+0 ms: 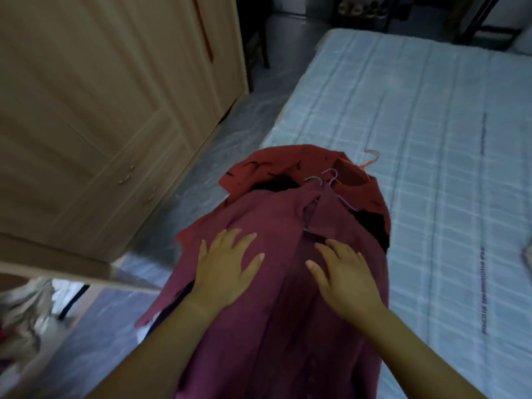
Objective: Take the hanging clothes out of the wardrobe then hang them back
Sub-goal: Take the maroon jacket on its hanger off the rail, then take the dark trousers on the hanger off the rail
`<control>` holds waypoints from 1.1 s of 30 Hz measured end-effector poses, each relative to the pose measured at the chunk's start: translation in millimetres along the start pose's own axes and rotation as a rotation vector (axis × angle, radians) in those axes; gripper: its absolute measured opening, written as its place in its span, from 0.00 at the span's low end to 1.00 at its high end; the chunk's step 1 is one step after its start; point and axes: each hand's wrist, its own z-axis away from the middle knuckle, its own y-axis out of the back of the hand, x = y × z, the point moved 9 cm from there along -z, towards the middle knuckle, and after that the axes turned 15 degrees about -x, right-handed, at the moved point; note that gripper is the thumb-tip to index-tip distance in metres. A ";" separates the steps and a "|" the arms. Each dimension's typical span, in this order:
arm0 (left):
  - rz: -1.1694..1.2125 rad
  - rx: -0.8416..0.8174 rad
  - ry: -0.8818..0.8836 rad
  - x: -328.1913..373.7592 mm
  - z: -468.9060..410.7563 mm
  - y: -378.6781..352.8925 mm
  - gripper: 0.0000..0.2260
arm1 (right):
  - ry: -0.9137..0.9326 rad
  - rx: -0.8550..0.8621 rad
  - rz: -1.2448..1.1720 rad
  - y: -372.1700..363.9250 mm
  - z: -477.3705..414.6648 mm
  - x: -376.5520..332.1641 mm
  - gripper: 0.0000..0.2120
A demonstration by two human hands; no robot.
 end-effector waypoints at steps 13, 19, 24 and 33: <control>0.247 0.210 0.361 -183.0 208.1 -7.6 0.30 | 0.362 -0.256 0.016 -98.5 49.9 -238.4 0.29; 0.280 0.400 0.575 -339.8 334.1 30.3 0.28 | 0.754 -0.240 -0.014 -141.3 62.9 -454.9 0.24; 0.195 0.636 0.677 -469.2 461.3 94.8 0.24 | 1.007 -0.205 -0.083 -168.8 101.5 -659.2 0.24; -0.070 0.813 0.851 -623.7 616.4 248.5 0.27 | 1.347 0.014 -0.032 -135.4 152.5 -952.7 0.29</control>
